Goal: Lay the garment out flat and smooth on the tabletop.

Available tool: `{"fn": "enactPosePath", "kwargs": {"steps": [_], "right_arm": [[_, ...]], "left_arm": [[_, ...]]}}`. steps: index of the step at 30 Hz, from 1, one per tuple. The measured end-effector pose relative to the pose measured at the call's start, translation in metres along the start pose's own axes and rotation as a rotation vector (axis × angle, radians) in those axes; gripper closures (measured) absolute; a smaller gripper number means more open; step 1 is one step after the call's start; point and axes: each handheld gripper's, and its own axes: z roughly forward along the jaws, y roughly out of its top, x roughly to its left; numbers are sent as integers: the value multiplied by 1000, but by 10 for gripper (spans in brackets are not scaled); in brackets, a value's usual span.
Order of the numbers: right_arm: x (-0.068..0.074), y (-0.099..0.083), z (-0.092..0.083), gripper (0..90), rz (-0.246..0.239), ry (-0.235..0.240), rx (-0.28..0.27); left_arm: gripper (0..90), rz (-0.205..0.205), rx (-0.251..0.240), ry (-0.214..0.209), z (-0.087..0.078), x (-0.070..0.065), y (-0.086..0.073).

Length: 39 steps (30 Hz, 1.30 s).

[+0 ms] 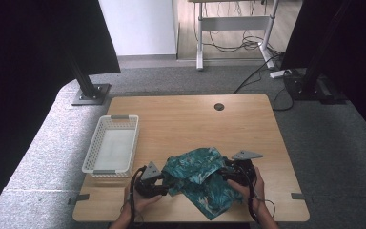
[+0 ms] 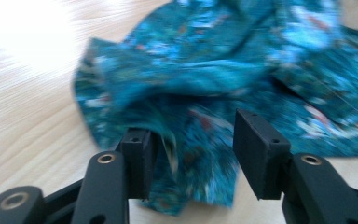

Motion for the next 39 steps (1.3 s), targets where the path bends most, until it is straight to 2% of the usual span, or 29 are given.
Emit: {"fn": "enactPosePath", "kwargs": {"steps": [6, 11, 15, 17, 20, 24, 27, 31, 33, 34, 39], "right_arm": [[-1, -4, 0, 454, 8, 3, 8], [-2, -5, 0, 455, 10, 6, 9], [-1, -6, 0, 456, 11, 9, 10], [-1, -6, 1, 462, 12, 9, 12], [-1, -6, 2, 492, 5, 13, 12], [1, -6, 2, 529, -2, 24, 19], [0, -6, 2, 542, -4, 29, 21], [0, -7, 2, 546, -4, 31, 21], [-1, -7, 2, 545, -3, 31, 20], [-1, -7, 2, 545, -2, 32, 19], [0, -8, 1, 562, -5, 32, 16]], "left_arm": [[467, 55, -4, -3, -5, -20, -2], [465, 117, -17, 2, -12, -35, -3], [466, 147, -55, -19, -19, -47, 2], [465, 152, -57, -43, -18, -51, 6], [464, 155, -39, -81, -8, -56, 9], [457, 161, 16, -130, 14, -61, 8], [450, 160, 35, -156, 28, -64, 9], [437, 170, 47, -171, 40, -69, 14], [441, 166, 53, -195, 45, -71, 17], [444, 172, 58, -190, 48, -72, 18], [467, 181, 116, -205, 61, -74, 18]]}}
